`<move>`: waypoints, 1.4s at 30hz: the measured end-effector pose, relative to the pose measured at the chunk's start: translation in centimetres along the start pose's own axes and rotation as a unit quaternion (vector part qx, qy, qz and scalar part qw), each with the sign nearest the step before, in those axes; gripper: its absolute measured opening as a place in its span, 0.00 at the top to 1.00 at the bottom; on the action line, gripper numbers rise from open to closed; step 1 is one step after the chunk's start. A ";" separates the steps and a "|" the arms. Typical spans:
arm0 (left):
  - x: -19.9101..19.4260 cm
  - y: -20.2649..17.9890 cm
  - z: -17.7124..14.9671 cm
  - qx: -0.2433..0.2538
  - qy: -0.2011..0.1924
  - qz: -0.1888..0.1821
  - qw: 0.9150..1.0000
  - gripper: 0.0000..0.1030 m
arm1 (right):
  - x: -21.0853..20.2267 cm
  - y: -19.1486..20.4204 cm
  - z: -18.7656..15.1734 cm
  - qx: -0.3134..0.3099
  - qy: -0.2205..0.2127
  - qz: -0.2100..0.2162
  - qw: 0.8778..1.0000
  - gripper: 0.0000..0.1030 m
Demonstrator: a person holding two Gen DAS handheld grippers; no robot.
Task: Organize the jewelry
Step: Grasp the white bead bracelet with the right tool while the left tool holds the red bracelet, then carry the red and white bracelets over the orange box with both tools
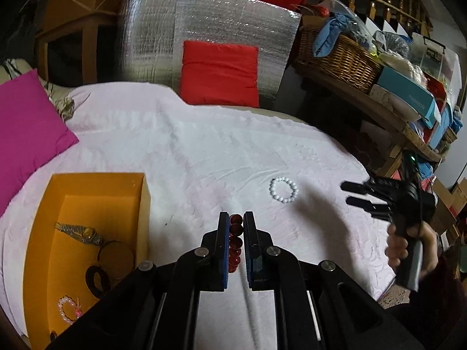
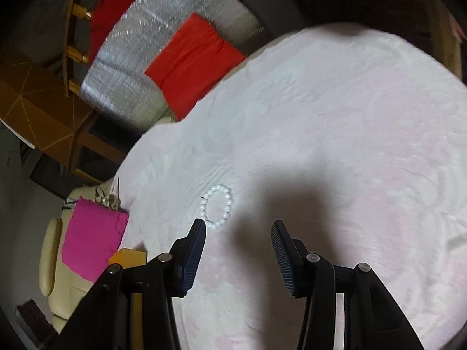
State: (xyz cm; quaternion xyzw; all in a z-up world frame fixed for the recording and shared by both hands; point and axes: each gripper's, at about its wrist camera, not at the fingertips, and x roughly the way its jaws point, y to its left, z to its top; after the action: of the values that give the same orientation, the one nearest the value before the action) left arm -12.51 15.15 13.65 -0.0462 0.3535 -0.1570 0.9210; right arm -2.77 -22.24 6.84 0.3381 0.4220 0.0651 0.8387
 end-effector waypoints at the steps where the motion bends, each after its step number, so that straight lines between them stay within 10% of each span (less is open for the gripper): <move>1: 0.3 0.3 -0.1 -0.004 0.002 0.001 1.000 0.91 | 1.1 0.8 0.3 -0.012 0.000 -0.009 1.000 0.51; 6: 0.6 1.2 0.0 -0.009 0.005 0.007 1.000 0.91 | 6.2 3.3 -0.1 -0.054 0.017 -0.039 0.998 0.51; 12: 0.9 1.5 0.8 0.000 0.002 0.029 1.000 0.91 | 10.8 5.5 -0.6 -0.142 0.005 -0.169 0.975 0.56; 17: 0.9 0.9 1.3 0.016 -0.010 0.061 0.998 0.91 | 12.0 7.0 -1.0 -0.188 -0.004 -0.211 0.959 0.85; 42: -5.6 3.6 -0.6 0.026 -0.040 0.196 0.980 0.91 | 5.1 17.3 -8.2 -0.248 -0.075 -0.001 0.966 0.89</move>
State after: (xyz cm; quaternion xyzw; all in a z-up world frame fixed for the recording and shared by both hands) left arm -15.91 20.38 16.00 0.0414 0.3146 0.0192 0.9481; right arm -2.65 -2.77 10.82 0.1228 0.3284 0.1414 0.9258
